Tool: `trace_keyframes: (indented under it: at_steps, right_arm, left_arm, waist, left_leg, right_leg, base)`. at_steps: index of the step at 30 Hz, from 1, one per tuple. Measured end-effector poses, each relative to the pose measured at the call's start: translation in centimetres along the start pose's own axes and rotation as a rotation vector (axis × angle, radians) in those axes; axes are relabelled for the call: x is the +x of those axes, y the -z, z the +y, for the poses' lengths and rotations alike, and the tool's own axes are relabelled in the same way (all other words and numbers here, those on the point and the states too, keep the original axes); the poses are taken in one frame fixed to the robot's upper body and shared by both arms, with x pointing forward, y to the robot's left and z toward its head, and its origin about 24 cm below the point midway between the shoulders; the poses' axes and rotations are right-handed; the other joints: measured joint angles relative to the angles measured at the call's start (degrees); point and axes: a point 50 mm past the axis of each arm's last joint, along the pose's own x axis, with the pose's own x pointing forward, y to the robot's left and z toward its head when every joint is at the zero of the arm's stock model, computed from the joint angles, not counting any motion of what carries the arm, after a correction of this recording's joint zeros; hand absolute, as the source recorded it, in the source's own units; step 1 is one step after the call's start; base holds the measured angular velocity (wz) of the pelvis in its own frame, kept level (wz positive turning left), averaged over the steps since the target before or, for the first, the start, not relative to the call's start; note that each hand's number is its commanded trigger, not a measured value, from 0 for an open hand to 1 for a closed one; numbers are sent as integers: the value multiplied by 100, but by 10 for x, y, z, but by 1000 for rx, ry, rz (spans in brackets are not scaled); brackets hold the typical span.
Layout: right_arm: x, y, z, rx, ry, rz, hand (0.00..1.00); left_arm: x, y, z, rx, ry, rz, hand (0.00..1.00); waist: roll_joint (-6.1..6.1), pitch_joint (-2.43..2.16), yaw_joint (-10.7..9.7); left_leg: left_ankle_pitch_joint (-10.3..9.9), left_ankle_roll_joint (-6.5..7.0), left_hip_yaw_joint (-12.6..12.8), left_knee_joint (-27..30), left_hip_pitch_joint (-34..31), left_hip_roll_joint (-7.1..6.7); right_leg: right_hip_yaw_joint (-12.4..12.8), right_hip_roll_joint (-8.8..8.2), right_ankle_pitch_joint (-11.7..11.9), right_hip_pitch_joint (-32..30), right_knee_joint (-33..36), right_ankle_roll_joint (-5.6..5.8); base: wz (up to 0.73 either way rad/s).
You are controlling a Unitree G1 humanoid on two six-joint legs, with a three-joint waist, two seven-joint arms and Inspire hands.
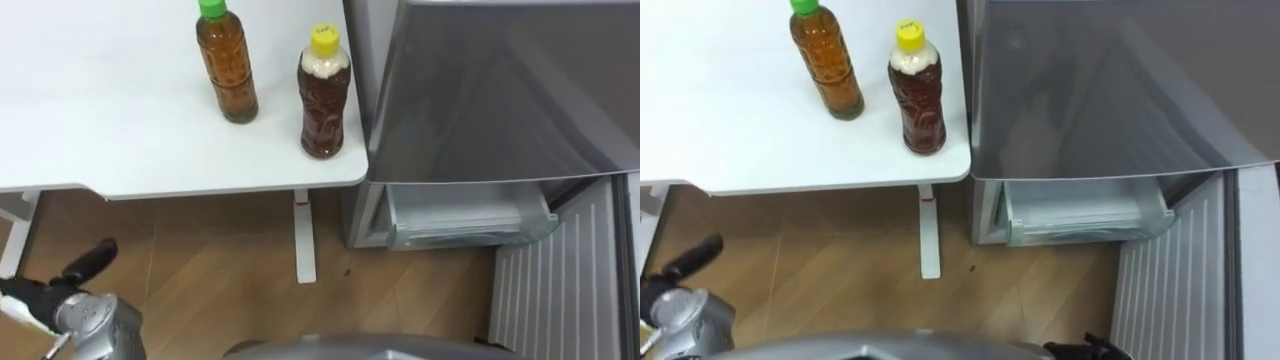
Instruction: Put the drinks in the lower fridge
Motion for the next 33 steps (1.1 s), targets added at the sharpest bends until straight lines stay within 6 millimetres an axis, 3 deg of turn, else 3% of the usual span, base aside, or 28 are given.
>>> trace_keyframes:
  at_steps: [7,11,16,22,26,33]
  right_arm:
    - [0,2,3,2,-8,-12,0]
    - [1,-2,7,-2,-27,-40,0]
    - [1,-4,6,1,-32,-50,0]
    - [1,-5,6,20,-46,-55,0]
    - [1,-7,6,29,-68,-62,0]
    - [2,-15,12,17,-127,-74,0]
  left_arm:
    - [-14,-52,-18,-98,67,-225,0]
    - [-36,-96,-35,-146,196,-456,0]
    - [-65,-140,-39,-210,301,-688,0]
    - [-85,-162,-40,-208,376,-838,0]
    - [-99,-178,-50,-153,480,-967,0]
    - [-137,-189,-68,-135,780,-1068,0]
  waist:
    - [-62,-15,-8]
    - [-51,-3,-11]
    - [-20,13,-83]
    - [-14,29,-173]
    - [-27,53,-192]
    - [5,57,-440]
  left_leg:
    - [1,0,-95,39,-68,-15]
    - [1,1,-114,75,-56,-29]
    - [1,2,-117,89,-88,-33]
    - [1,2,-140,91,-64,-37]
    - [1,2,-155,113,-112,-39]
    - [1,2,-251,115,-156,-57]
  right_leg:
    - [-61,-11,1,-24,-3,-1]
    - [-18,-25,1,3,-9,-1]
    - [-15,-17,-1,8,-74,2]
    - [2,-17,0,32,-76,2]
    - [-6,-19,0,13,-97,2]
    - [-24,-27,0,5,-107,3]
  base:
    - [8]
    - [-1]
    - [2]
    - [1]
    - [0]
    - [2]
